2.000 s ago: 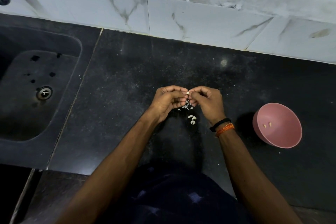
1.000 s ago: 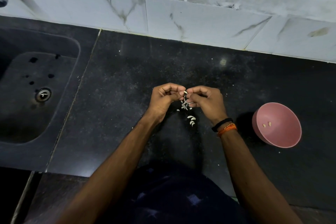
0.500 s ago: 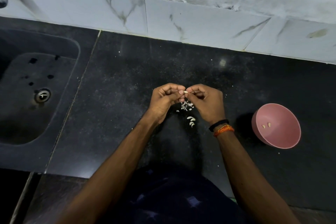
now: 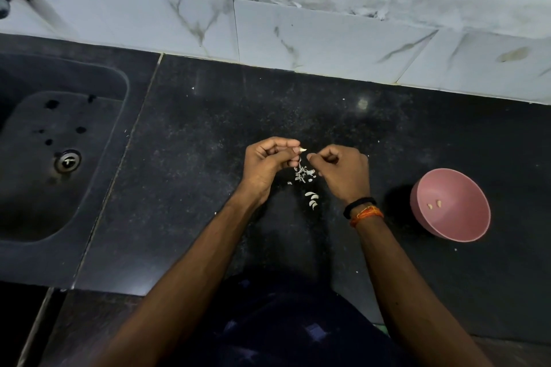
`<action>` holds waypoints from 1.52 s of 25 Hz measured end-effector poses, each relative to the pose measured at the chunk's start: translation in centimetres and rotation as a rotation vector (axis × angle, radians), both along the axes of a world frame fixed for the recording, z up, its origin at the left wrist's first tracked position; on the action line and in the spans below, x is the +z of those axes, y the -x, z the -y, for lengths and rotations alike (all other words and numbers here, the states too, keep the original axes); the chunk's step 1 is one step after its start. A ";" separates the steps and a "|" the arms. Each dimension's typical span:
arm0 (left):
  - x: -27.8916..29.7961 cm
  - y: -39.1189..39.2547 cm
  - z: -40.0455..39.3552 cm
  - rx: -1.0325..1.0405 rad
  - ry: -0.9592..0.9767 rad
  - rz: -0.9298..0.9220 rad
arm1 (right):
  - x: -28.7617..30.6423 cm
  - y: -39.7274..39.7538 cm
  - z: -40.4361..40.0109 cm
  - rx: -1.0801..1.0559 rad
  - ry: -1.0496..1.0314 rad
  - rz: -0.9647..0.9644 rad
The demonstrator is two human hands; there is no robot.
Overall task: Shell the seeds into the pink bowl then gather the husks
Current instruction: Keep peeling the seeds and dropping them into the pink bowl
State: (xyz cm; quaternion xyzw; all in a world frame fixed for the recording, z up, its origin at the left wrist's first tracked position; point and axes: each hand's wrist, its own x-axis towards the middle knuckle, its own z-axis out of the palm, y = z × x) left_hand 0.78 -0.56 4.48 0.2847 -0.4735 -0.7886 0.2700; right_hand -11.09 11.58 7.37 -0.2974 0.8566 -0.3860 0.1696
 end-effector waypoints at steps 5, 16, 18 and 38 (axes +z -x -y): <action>0.0 0.1 -0.3 0.036 0.048 -0.010 | 0.2 -0.3 0.2 0.040 0.136 0.281; 0.8 1.3 -0.8 -0.073 0.040 0.117 | 0.1 -0.3 -0.4 -0.169 0.288 0.579; 0.7 1.8 -0.8 -0.100 0.071 0.227 | 0.0 -0.1 -0.7 -0.193 0.230 0.494; 4.6 16.6 -12.0 -0.765 0.849 0.493 | 1.1 7.2 -13.7 -0.752 -0.164 0.006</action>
